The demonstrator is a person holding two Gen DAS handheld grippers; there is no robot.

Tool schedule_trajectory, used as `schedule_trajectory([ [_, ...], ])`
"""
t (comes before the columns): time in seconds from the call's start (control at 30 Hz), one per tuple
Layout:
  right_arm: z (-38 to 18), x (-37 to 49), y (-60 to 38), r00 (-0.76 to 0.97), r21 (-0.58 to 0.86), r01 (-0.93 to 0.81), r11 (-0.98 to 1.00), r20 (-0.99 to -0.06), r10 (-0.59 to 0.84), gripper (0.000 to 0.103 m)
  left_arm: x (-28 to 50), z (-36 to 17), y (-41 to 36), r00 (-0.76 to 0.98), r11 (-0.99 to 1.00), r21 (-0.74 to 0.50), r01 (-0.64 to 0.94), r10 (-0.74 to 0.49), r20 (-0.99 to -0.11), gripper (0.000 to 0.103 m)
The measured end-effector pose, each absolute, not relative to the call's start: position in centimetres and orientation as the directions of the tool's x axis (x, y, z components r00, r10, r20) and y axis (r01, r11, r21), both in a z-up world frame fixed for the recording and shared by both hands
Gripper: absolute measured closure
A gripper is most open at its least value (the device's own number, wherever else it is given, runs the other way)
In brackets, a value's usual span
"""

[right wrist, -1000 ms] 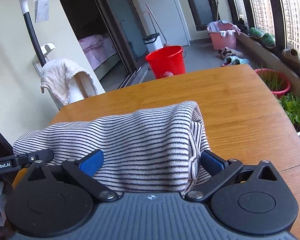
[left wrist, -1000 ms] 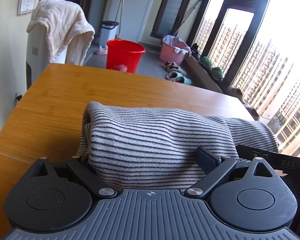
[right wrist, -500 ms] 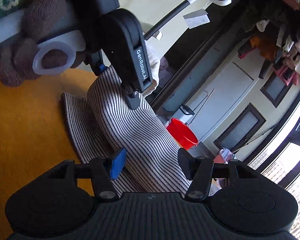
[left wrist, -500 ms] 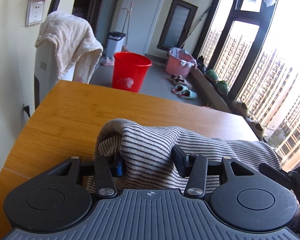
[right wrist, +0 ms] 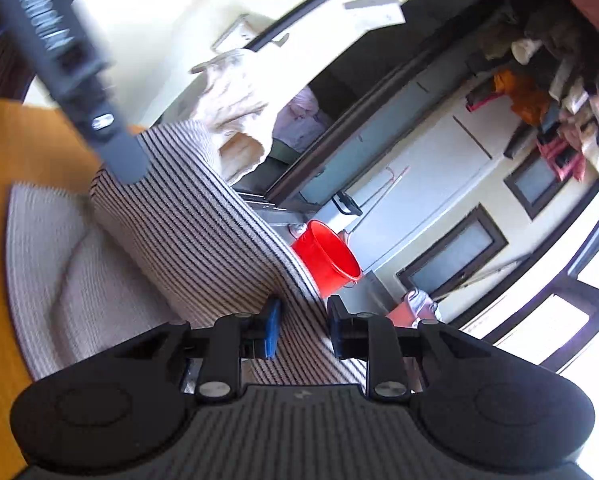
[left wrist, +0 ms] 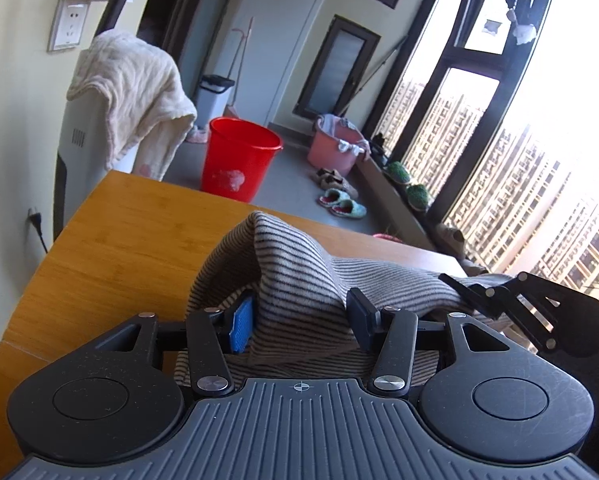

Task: Fold clothes
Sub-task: 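Lift the shirt with both grippers and unroll it across the table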

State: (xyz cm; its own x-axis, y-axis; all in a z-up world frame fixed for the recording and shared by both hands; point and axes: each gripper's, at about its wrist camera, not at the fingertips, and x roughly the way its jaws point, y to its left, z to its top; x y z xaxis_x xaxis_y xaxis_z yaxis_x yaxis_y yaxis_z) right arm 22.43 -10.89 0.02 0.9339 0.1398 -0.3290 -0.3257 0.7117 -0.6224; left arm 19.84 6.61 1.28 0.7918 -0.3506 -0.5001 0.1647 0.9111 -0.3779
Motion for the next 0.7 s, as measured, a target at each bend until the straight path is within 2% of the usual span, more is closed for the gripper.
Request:
schedule_trajectory([
  [0.1,2.4,25.3,-13.0,0.943,-0.484,-0.253,0.837,-0.317,0.101,0.085,19.4,1.1,6.6,0.778,0.906,-0.376,0.192,-0.374,-0.504,0.039],
  [0.23,3.8,26.2,-15.7,0.915,-0.334,-0.282,0.900,-0.377,0.147,0.085,20.4,-1.1,5.2,0.726,0.905,-0.369,0.214,-0.400,-0.559,0.039],
  [0.33,2.1,25.6,-17.3,0.842,-0.210,-0.354,0.912,-0.497,0.212,0.085,21.5,-3.1,4.4,0.686,0.892,-0.400,0.211,-0.427,-0.590,0.041],
  [0.4,0.4,25.4,-17.8,0.812,-0.156,-0.355,0.922,-0.541,0.221,0.080,22.3,-4.1,4.0,0.669,0.887,-0.414,0.205,-0.436,-0.601,0.042],
  [0.53,-3.0,24.8,-18.7,0.744,-0.049,-0.348,0.936,-0.622,0.244,0.076,23.4,-4.8,3.3,0.673,0.911,-0.358,0.204,-0.397,-0.625,0.043],
  [0.7,-4.9,24.0,-19.9,0.670,0.086,-0.342,0.936,-0.676,0.307,0.075,23.5,-4.5,2.9,0.658,0.938,-0.276,0.211,-0.346,-0.669,0.053],
])
